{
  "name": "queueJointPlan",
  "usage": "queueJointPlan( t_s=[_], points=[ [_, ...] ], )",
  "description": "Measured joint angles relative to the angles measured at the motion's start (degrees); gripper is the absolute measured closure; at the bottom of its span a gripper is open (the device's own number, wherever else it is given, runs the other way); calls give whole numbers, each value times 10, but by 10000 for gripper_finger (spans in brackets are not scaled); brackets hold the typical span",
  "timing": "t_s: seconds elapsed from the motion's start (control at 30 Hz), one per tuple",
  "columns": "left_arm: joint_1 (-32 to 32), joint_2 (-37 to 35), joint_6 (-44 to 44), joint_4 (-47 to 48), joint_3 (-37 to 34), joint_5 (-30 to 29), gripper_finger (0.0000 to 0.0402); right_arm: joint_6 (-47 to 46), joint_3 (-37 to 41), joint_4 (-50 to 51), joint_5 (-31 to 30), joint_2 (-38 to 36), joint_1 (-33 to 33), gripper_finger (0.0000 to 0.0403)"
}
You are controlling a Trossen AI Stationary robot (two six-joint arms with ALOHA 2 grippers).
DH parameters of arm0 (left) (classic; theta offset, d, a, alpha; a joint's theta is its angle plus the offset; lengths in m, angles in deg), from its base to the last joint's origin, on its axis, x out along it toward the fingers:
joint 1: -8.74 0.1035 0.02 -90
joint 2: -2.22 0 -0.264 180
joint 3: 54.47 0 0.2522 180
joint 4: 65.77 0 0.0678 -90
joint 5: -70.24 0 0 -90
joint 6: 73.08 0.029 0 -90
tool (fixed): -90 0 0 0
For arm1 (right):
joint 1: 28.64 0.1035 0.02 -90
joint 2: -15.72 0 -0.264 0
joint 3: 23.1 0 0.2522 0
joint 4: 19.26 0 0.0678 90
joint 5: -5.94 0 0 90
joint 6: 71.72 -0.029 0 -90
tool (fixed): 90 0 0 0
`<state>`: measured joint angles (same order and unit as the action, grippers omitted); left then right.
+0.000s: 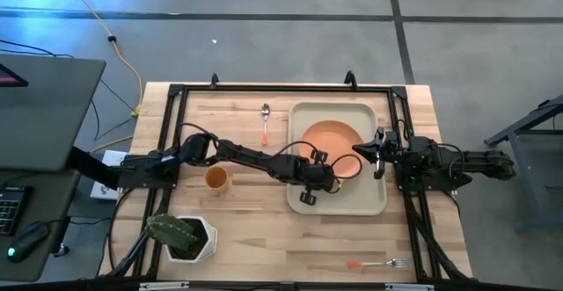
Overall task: Pick and place plate/cup/fork/spoon on tray
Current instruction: Put the orange plate on the beige serving tray, then put the orange spoon on the beige serving tray beside the orange plate
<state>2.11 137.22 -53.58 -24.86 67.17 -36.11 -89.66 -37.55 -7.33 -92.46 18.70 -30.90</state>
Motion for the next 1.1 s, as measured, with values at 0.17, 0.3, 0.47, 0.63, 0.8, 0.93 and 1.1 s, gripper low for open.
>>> queueJointPlan(
  t_s=[0.17, 0.3, 0.47, 0.63, 0.8, 0.93, 1.1],
  points=[
    [0, 0, -14, -1, 0, 13, 309, 0, 0, 0, 0, 0, 0, 403],
    [-1, 0, -15, -1, 0, 14, 279, 0, 0, 0, 0, 0, 0, 403],
    [-1, -9, -30, 14, 5, 40, 245, 0, 0, 0, 0, 0, 0, 403],
    [-1, -14, -44, 101, 59, 56, 215, 0, 0, 0, 0, 0, 0, 403],
    [4, -21, -44, 217, 126, 55, 199, 0, 0, 0, 0, 0, 0, 403],
    [16, -21, -44, 337, 201, 52, 198, 0, 0, 0, 0, 0, 0, 403],
    [38, -34, -61, 437, 270, 43, 198, 0, 0, 0, 0, 0, 0, 403]
  ],
)
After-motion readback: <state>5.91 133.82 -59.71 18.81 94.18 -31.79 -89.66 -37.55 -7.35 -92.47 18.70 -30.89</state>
